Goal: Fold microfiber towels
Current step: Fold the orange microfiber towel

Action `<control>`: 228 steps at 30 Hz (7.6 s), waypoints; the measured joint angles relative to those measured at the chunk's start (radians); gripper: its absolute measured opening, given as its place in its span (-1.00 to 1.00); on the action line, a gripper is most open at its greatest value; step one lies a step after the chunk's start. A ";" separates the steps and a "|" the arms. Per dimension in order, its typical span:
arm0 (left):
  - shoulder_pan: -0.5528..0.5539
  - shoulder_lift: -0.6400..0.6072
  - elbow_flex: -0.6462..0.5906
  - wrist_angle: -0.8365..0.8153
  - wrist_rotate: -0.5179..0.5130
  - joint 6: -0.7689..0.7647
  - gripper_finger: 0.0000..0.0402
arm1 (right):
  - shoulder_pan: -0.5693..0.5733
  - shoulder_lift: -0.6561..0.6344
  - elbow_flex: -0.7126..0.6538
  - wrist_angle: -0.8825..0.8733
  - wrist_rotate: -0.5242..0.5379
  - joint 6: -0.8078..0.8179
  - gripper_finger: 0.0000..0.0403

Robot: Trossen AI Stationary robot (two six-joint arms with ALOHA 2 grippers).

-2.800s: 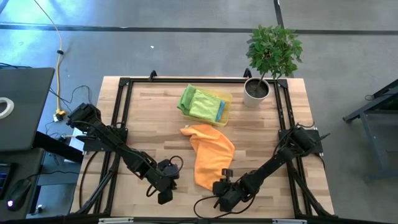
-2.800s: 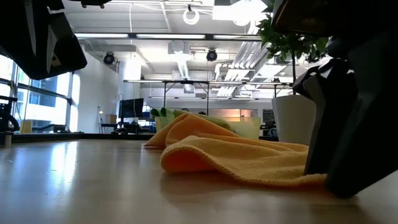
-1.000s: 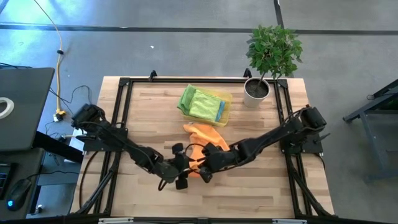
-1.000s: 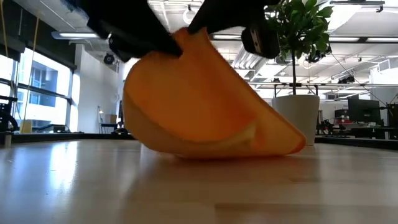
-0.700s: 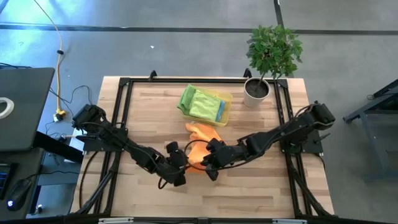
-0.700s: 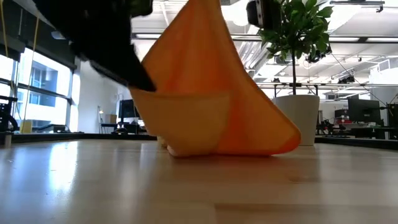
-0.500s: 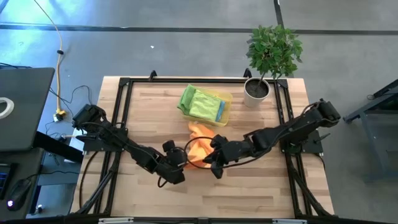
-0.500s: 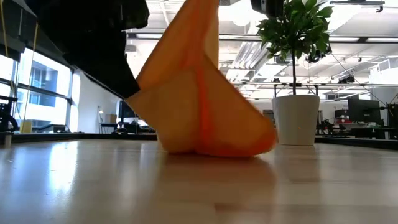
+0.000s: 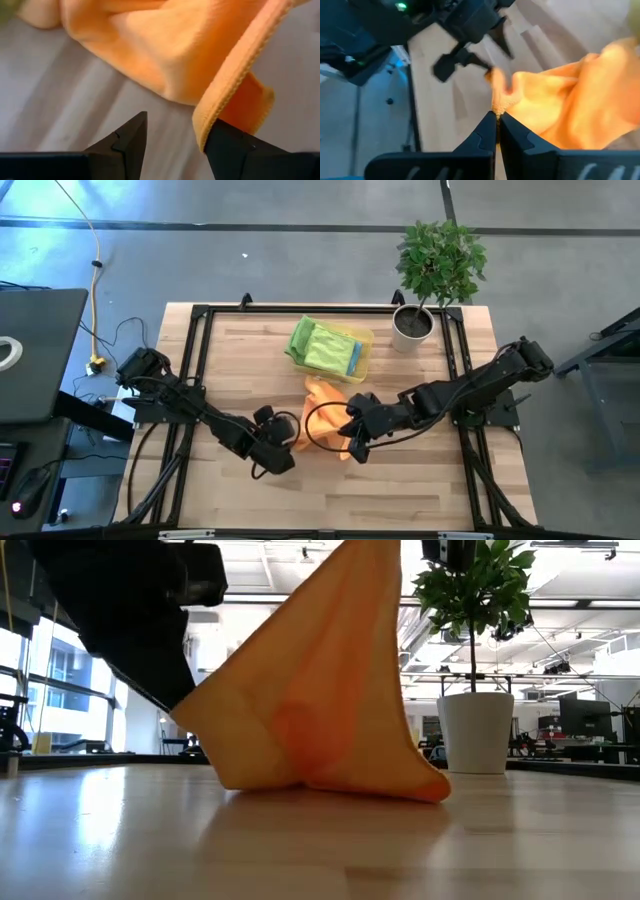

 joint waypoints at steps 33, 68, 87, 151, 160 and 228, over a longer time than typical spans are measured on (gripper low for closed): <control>0.040 0.005 0.000 0.106 0.050 -0.179 -0.20 | -0.010 0.000 0.000 0.148 0.478 -0.436 -1.00; 0.046 -0.138 0.733 -0.822 -0.294 0.509 -1.00 | 0.028 -0.190 0.001 0.204 0.775 -0.668 -1.00; 0.046 -0.138 0.902 -0.808 -0.306 0.909 -1.00 | 0.039 -0.304 0.001 0.208 0.254 -0.659 -1.00; -0.191 0.051 0.720 -0.814 0.019 0.928 -1.00 | 0.280 -0.025 0.033 -0.347 0.173 -0.208 -1.00; -0.200 0.137 0.713 -0.592 0.346 0.846 -1.00 | 0.328 -0.016 -0.174 0.038 -0.034 0.030 -1.00; 0.277 0.317 0.561 -0.735 0.202 0.968 -1.00 | -0.070 0.117 -0.374 0.024 0.076 -0.146 -1.00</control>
